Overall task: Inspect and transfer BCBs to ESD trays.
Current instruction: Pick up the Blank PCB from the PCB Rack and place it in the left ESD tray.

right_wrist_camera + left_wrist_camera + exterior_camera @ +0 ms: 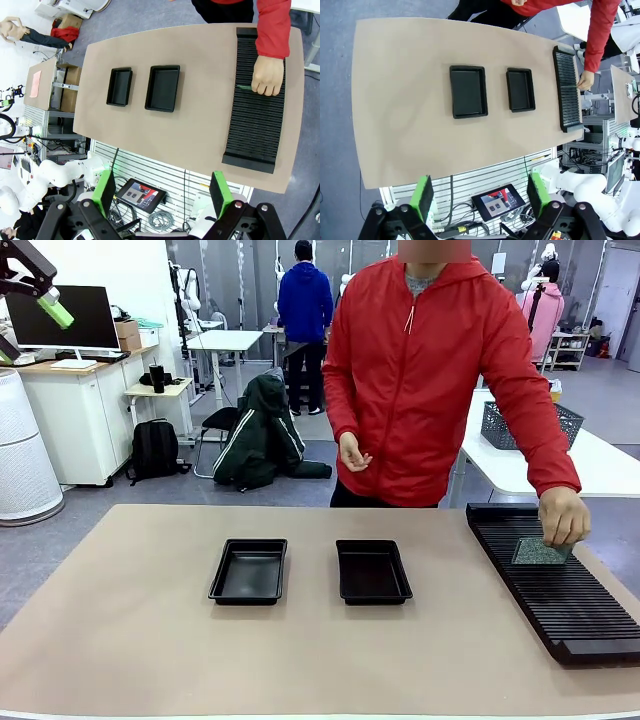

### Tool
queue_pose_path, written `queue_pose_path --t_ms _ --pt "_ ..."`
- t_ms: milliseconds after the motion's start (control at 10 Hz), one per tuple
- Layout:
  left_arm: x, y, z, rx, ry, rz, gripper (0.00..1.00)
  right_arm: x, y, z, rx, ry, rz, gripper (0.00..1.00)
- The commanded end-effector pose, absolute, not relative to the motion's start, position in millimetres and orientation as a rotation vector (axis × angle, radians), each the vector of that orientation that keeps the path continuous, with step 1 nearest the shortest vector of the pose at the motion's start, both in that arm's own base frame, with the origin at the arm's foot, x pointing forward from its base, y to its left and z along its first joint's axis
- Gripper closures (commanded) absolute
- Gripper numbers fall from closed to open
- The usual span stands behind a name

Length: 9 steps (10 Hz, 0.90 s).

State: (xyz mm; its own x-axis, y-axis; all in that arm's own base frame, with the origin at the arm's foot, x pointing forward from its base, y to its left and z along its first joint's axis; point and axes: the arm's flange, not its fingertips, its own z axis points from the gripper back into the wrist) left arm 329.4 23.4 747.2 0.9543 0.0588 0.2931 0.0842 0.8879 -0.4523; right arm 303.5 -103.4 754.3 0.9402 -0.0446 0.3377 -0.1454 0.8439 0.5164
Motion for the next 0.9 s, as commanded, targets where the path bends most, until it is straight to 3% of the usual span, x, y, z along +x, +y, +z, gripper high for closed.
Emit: queue_pose_path --t_ms 0,800 --pt "328.0 22.5 745.4 -0.480 -0.306 -0.013 0.00 301.8 -101.6 754.7 0.572 -0.349 0.065 0.00" --pt "328.0 22.5 745.4 -0.480 -0.306 -0.013 0.00 301.8 -101.6 754.7 0.572 -0.349 0.065 0.00"
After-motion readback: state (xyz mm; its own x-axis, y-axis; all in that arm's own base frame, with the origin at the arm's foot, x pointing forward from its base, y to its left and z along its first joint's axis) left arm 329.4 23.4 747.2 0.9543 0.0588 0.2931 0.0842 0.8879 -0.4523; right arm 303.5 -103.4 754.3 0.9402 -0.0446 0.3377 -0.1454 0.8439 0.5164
